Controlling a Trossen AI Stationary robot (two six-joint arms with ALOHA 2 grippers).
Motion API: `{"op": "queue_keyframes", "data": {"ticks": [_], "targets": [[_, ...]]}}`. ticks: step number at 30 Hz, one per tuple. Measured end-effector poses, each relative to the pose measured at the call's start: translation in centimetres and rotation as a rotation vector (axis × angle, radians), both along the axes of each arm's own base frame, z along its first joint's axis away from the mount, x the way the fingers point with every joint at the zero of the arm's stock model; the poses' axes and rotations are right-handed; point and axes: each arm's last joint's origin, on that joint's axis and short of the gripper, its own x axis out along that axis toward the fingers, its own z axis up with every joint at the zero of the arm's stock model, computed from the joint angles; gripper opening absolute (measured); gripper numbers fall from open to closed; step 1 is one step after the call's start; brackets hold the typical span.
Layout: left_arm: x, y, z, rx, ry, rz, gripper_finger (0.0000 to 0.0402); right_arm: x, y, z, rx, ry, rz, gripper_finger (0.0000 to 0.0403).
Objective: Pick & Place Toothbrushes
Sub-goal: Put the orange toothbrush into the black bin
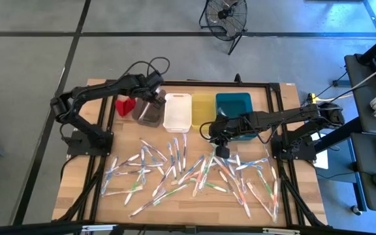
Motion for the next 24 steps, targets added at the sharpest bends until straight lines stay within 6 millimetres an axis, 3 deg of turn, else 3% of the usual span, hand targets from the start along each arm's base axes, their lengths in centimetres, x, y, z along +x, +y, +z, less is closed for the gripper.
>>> {"op": "queue_keyframes", "data": {"ticks": [13, 24], "targets": [[0.1, 0.0, -0.5, -0.047, -0.021, -0.011, 0.0009, 0.0, 0.0, 0.0, -0.001, 0.0, 0.001, 0.0021], [1.3, 1.2, -4.5, -0.179, 0.063, -0.018, 0.0009, 0.0, 0.0, 0.0, -0.001, 0.0, 0.001, 0.0033]]}}
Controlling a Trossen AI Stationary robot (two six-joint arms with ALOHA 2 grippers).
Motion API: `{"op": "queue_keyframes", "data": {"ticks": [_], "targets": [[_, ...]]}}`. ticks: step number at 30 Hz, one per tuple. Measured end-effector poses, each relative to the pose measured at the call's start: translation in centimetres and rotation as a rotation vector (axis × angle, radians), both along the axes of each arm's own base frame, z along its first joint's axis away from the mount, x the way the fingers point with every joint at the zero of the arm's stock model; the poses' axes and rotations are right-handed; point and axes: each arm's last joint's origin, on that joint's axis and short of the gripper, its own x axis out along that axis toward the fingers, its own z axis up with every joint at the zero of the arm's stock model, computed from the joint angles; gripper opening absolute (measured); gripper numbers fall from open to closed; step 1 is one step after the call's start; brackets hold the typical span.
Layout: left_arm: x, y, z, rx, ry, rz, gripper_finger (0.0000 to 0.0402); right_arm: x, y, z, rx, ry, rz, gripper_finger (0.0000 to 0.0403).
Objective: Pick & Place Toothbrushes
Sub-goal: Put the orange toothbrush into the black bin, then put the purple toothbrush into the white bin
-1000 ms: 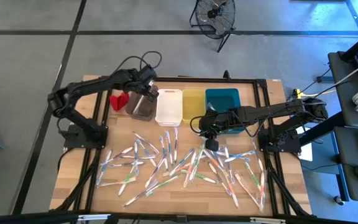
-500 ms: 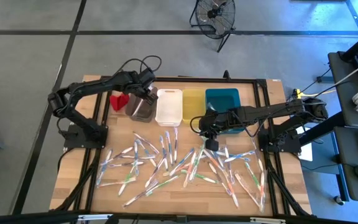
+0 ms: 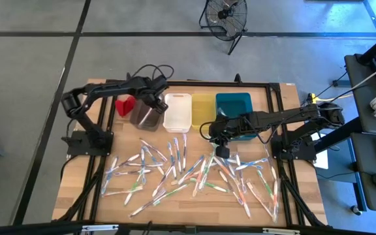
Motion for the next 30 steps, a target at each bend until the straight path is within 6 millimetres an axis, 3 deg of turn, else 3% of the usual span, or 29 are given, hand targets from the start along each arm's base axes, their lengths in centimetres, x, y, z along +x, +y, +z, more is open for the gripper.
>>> {"op": "queue_keyframes", "data": {"ticks": [5, 11, 23, 30], "targets": [[0.5, 0.8, -1.6, -0.016, 0.022, -0.004, 0.0011, 0.0, 0.0, 0.0, 0.0, 0.0, 0.0, 0.0042], [1.0, 1.2, -1.6, -0.011, -0.05, -0.01, 0.0038, 0.0, 0.0, 0.0, -0.006, 0.002, 0.009, 0.0053], [1.0, 1.1, -1.3, -0.041, -0.072, 0.002, 0.0136, 0.0, 0.0, 0.0, -0.014, 0.002, 0.021, 0.0078], [1.4, 1.4, 0.0, -0.045, -0.085, 0.005, 0.0189, 0.0, 0.0, 0.0, -0.014, 0.002, 0.021, 0.0108]]}}
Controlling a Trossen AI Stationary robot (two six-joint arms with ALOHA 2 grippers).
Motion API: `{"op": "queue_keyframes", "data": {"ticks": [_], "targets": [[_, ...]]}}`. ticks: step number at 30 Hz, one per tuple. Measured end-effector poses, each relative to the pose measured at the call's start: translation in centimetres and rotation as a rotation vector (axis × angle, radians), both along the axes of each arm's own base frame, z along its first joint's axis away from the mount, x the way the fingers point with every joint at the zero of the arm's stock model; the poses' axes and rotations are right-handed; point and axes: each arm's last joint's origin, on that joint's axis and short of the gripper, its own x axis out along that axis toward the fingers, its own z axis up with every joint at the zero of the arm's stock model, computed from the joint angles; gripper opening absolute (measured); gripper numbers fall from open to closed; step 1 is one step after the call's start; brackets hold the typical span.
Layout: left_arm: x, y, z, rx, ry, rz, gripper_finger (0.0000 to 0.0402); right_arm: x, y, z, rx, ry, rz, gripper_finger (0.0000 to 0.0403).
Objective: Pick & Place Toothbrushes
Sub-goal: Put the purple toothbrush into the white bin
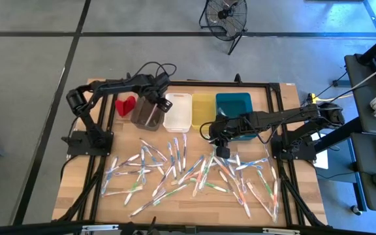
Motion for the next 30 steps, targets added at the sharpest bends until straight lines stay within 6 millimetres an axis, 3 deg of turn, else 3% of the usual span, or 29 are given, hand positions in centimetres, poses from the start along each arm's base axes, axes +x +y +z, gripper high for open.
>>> {"op": "queue_keyframes", "data": {"ticks": [8, 16, 22, 30], "targets": [[0.1, 0.1, 1.8, -0.02, 0.031, 0.001, 0.0208, 0.0, 0.0, 0.0, 0.0, 0.0, 0.0, 0.015], [1.0, -1.2, 5.8, -0.045, 0.074, -0.055, 0.0207, 0.0, 0.0, 0.0, 0.0, 0.0, 0.0, 0.0178], [1.8, -5.1, 7.9, -0.085, 0.169, -0.171, 0.0205, 0.0, 0.0, 0.0, -0.003, 0.003, 0.003, 0.019], [2.6, -13.3, 9.9, -0.052, 0.172, -0.35, 0.0207, -0.1, 0.0, -0.1, -0.003, 0.012, 0.004, 0.0185]]}}
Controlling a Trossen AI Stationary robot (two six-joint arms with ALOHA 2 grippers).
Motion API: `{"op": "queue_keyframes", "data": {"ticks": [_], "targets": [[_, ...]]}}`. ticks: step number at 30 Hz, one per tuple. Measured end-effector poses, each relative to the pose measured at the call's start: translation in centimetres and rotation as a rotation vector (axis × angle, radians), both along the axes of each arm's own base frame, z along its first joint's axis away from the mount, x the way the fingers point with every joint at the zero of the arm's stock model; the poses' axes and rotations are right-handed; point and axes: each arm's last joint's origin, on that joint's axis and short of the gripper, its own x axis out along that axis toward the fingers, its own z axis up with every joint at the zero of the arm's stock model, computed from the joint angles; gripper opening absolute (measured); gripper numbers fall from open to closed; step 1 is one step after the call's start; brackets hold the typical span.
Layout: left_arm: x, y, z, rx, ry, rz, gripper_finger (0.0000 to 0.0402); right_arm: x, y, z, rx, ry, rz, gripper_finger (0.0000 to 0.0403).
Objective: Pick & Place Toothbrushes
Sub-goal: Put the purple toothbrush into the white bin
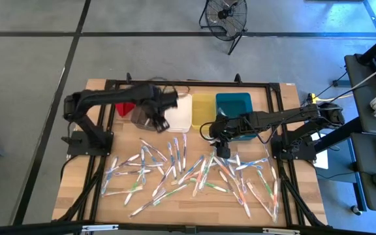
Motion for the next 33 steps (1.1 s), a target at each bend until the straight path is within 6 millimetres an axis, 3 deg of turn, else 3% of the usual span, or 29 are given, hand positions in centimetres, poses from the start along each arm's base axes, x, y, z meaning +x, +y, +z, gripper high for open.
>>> {"op": "queue_keyframes", "data": {"ticks": [10, 17, 23, 33], "targets": [[0.0, -10.7, 0.1, 0.052, -0.052, -0.204, 0.0202, 0.0, 0.5, 0.0, -0.007, -0.006, 0.031, 0.016], [-0.7, -15.3, -2.3, 0.048, -0.1, -0.277, 0.02, 0.0, 1.2, 0.1, -0.007, -0.011, 0.058, 0.0147], [-1.2, -16.4, -5.4, 0.038, -0.104, -0.317, 0.02, 0.0, 2.0, 0.1, -0.007, -0.02, 0.083, 0.0141], [-1.0, -15.1, -9.6, -0.006, -0.14, -0.366, 0.02, -0.3, 3.6, 0.1, 0.009, -0.019, 0.119, 0.0181]]}}
